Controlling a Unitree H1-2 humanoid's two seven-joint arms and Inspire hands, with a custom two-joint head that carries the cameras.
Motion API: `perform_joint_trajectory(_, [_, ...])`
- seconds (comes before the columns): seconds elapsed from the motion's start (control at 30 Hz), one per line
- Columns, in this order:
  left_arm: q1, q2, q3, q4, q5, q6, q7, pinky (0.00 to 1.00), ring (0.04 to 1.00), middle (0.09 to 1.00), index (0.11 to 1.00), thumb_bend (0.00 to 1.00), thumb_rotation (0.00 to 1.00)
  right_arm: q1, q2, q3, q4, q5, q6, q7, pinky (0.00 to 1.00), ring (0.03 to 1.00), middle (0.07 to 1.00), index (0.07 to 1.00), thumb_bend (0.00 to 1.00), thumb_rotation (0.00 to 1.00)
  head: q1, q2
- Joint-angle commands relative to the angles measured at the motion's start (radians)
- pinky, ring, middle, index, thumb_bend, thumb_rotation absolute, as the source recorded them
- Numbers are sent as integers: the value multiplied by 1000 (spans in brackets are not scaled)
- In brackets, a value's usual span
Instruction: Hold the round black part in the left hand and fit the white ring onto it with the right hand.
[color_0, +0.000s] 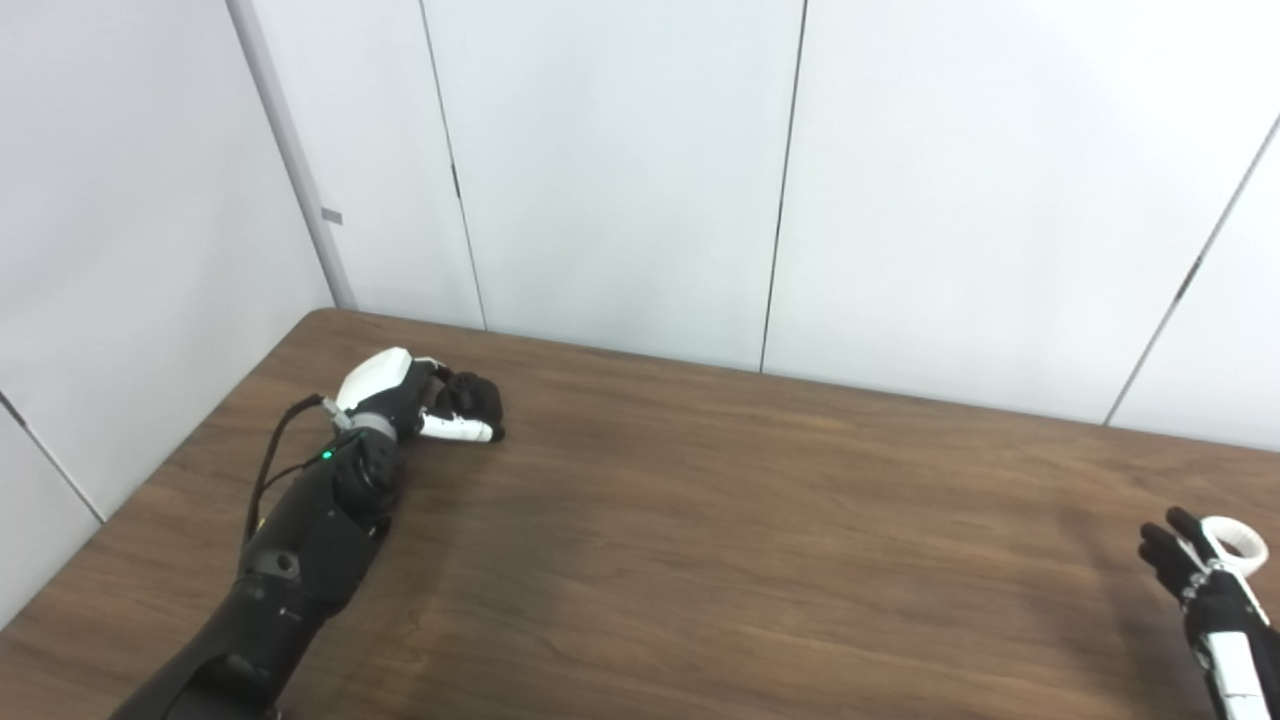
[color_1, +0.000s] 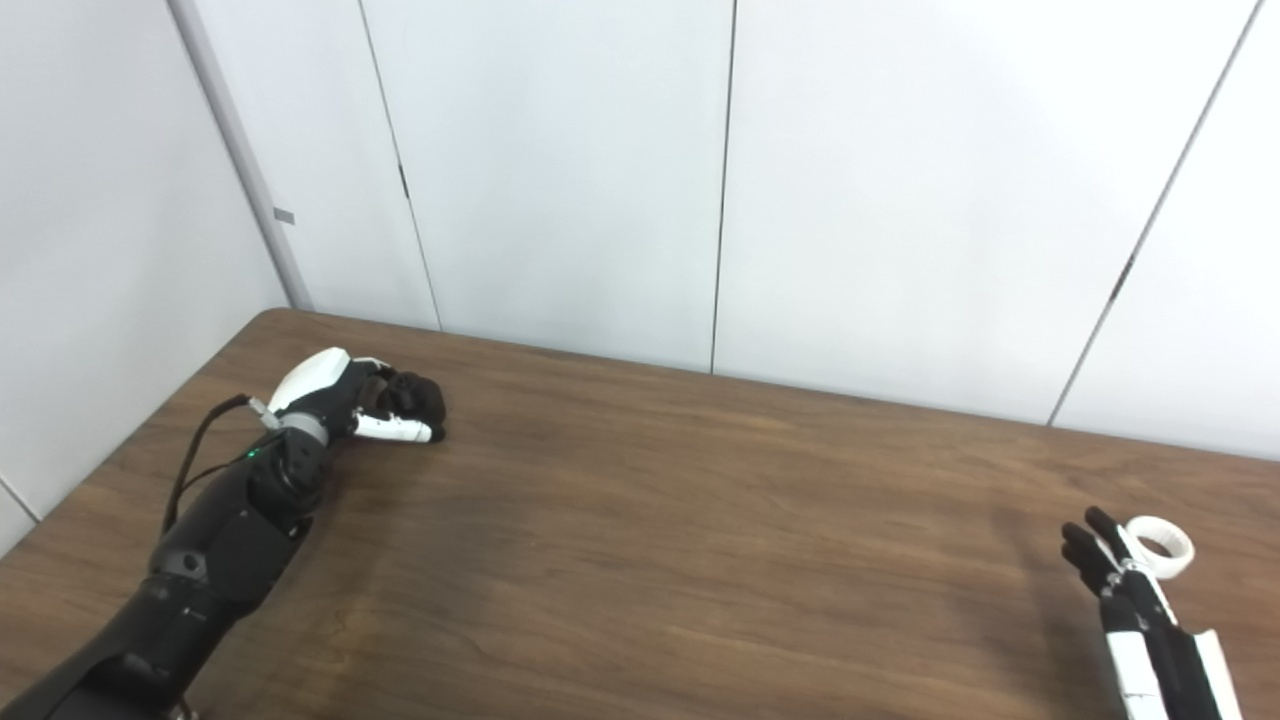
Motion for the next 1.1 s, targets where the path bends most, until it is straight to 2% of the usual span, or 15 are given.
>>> perform_joint_trajectory(0.0, [-59, 22, 2, -8, 7, -7, 17, 1000, 995, 939, 821, 922, 381, 55, 44, 19, 44, 2, -8, -16, 951, 905, 894, 927, 680, 961, 1, 2])
perform_joint_trajectory(0.63, [-53, 37, -27, -28, 42, 42, 10, 1000, 983, 932, 784, 896, 393, 58, 45, 19, 34, 2, -3, -16, 950, 906, 894, 926, 669, 960, 8, 8])
perform_joint_trajectory(0.73, [-52, 35, -22, -25, 37, 40, 20, 1000, 978, 926, 772, 884, 364, 58, 45, 20, 33, 2, -2, -14, 952, 904, 897, 929, 659, 963, 10, 8])
perform_joint_trajectory(0.8, [-51, 32, -16, -18, 31, 29, 35, 1000, 972, 914, 731, 875, 333, 58, 45, 19, 31, 3, 2, -15, 948, 903, 894, 928, 661, 963, 10, 8])
perform_joint_trajectory(0.83, [-51, 29, -11, -16, 28, 25, 43, 1000, 961, 889, 665, 842, 273, 58, 46, 19, 31, 2, 2, -16, 947, 901, 894, 929, 662, 962, 10, 8])
perform_joint_trajectory(0.87, [-50, 26, -5, -16, 24, 23, 50, 1000, 956, 873, 608, 765, 207, 58, 46, 18, 32, 3, 0, -15, 948, 900, 895, 930, 664, 966, 10, 8])
perform_joint_trajectory(0.9, [-51, 24, -1, -11, 21, 18, 57, 1000, 947, 852, 538, 622, 123, 57, 46, 18, 33, 5, 2, -14, 953, 903, 897, 932, 668, 969, 12, 7])
perform_joint_trajectory(0.93, [-51, 23, 0, -11, 22, 15, 62, 1000, 936, 834, 512, 573, 91, 57, 45, 18, 33, 7, 1, -13, 961, 907, 899, 933, 668, 971, 12, 7])
perform_joint_trajectory(1.07, [-48, 26, -8, -4, 35, -9, 91, 1000, 892, 764, 486, 524, 50, 56, 44, 18, 32, 9, -2, -11, 967, 913, 902, 936, 654, 978, 14, 7])
